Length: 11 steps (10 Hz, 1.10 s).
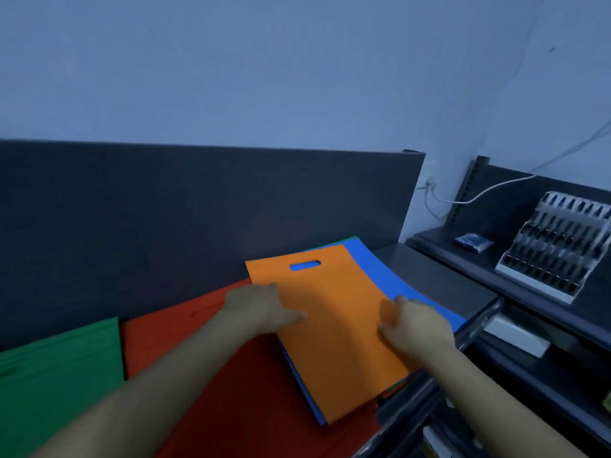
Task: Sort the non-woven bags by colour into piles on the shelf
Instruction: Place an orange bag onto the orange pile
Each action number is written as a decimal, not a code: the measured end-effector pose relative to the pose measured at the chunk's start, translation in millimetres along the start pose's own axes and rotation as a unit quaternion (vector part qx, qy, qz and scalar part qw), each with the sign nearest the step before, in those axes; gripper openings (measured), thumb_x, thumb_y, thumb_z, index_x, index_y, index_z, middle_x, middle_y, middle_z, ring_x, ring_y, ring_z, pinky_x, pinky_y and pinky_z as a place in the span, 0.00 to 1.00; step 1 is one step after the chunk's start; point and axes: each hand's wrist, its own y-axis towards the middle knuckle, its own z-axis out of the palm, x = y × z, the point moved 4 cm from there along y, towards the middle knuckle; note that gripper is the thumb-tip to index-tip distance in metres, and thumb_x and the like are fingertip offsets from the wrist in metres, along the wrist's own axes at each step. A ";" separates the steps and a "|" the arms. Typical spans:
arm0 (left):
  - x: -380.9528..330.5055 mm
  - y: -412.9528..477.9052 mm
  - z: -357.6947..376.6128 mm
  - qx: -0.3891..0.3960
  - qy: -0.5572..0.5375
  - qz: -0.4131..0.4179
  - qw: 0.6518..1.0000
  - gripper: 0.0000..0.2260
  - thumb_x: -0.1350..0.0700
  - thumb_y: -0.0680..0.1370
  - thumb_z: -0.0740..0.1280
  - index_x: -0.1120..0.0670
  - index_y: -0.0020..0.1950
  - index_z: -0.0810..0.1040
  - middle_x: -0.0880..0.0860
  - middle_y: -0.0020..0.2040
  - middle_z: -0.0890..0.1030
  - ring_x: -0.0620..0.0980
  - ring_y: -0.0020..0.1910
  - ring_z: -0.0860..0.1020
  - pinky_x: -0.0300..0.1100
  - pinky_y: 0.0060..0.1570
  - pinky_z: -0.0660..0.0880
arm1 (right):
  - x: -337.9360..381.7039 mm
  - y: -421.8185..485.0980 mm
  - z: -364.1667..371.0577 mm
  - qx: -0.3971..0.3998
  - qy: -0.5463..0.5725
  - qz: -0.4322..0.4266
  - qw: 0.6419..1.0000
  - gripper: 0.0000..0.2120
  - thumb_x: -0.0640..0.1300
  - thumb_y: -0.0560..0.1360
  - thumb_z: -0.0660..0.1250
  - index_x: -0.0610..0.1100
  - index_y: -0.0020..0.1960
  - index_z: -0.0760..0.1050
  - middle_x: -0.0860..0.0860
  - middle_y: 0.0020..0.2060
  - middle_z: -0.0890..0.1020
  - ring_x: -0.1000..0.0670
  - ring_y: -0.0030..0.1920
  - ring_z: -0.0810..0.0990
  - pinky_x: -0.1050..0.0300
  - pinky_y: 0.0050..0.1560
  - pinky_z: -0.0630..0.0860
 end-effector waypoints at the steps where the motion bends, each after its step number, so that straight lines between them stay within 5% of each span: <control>1: 1.9 -1.2 4.4 0.022 -0.051 -0.059 0.997 0.27 0.39 0.70 0.71 0.51 0.63 0.72 0.52 0.58 0.78 0.53 0.57 0.77 0.44 0.49 0.71 | -10.4 27.6 10.0 0.033 0.072 -0.012 0.997 0.21 0.56 0.75 0.64 0.44 0.63 0.70 0.47 0.56 0.79 0.44 0.57 0.77 0.53 0.47 0.73; 3: -5.9 -18.0 -6.5 -0.104 -0.202 -0.130 0.965 0.25 0.62 0.68 0.75 0.55 0.62 0.72 0.49 0.42 0.78 0.44 0.40 0.76 0.37 0.34 0.72 | -18.8 64.2 14.3 0.065 0.138 -0.069 0.986 0.17 0.50 0.71 0.67 0.39 0.51 0.71 0.44 0.48 0.78 0.41 0.50 0.76 0.48 0.52 0.77; 4: -12.5 -25.4 -3.4 -0.151 -0.256 -0.150 0.943 0.24 0.66 0.69 0.72 0.55 0.64 0.72 0.50 0.40 0.79 0.44 0.39 0.78 0.36 0.34 0.73 | -24.0 75.6 18.0 0.071 0.148 -0.093 0.982 0.15 0.50 0.70 0.68 0.40 0.47 0.71 0.44 0.46 0.77 0.42 0.47 0.75 0.48 0.50 0.77; 5: -16.9 -32.8 -2.5 -0.187 -0.296 -0.166 0.922 0.25 0.65 0.70 0.72 0.57 0.66 0.71 0.52 0.42 0.81 0.47 0.43 0.79 0.38 0.36 0.73 | -23.8 80.6 17.3 0.097 0.169 -0.108 0.975 0.15 0.48 0.73 0.69 0.39 0.53 0.75 0.42 0.52 0.78 0.40 0.54 0.77 0.51 0.53 0.75; 7: -19.0 -35.0 5.2 -0.217 -0.300 -0.179 0.912 0.05 0.63 0.73 0.72 0.54 0.43 0.77 0.48 0.37 0.80 0.45 0.38 0.79 0.38 0.36 0.72 | -22.7 84.4 19.2 0.106 0.216 -0.121 0.963 0.20 0.48 0.71 0.73 0.39 0.57 0.75 0.42 0.56 0.78 0.42 0.56 0.77 0.52 0.54 0.75; 9: -19.5 -43.1 18.1 -0.226 -0.160 -0.142 0.950 0.13 0.57 0.74 0.70 0.53 0.57 0.74 0.45 0.53 0.72 0.45 0.50 0.72 0.40 0.47 0.70 | -23.6 91.8 27.8 0.117 0.279 -0.128 0.945 0.28 0.46 0.68 0.77 0.41 0.66 0.72 0.44 0.64 0.75 0.42 0.63 0.75 0.53 0.59 0.73; 11: -41.6 -57.5 19.8 -0.203 -0.173 0.012 0.964 0.18 0.63 0.76 0.64 0.50 0.64 0.71 0.47 0.57 0.78 0.48 0.53 0.78 0.43 0.50 0.75 | -22.1 97.3 36.3 0.123 0.311 -0.123 0.934 0.34 0.49 0.68 0.77 0.43 0.70 0.68 0.44 0.67 0.73 0.42 0.66 0.72 0.49 0.64 0.71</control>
